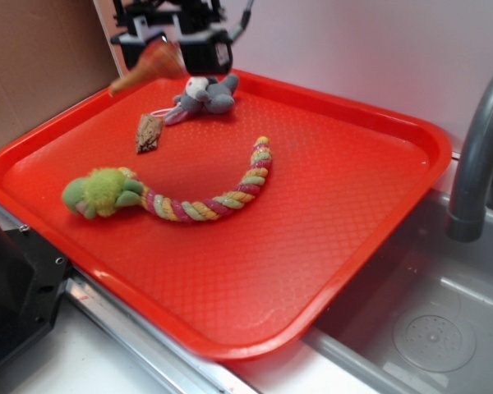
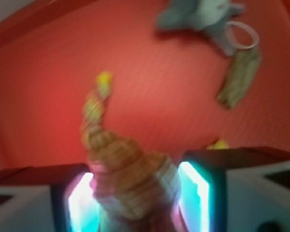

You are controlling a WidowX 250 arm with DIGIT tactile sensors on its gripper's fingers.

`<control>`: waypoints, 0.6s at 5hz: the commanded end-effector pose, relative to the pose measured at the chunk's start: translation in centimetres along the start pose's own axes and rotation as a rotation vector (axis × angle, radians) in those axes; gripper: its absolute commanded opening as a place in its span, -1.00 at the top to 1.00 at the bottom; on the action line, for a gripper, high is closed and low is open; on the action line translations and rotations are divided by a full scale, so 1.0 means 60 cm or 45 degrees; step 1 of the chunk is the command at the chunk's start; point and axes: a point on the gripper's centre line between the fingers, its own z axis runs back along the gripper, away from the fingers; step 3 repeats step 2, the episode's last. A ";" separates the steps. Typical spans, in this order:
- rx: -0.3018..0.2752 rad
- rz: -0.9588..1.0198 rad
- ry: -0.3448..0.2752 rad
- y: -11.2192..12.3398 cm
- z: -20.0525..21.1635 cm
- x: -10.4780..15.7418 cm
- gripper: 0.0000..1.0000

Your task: Grab the shell.

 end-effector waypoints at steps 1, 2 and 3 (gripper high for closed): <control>-0.033 -0.106 -0.227 -0.010 0.089 -0.057 1.00; -0.028 -0.064 -0.225 -0.003 0.080 -0.053 1.00; -0.028 -0.064 -0.225 -0.003 0.080 -0.053 1.00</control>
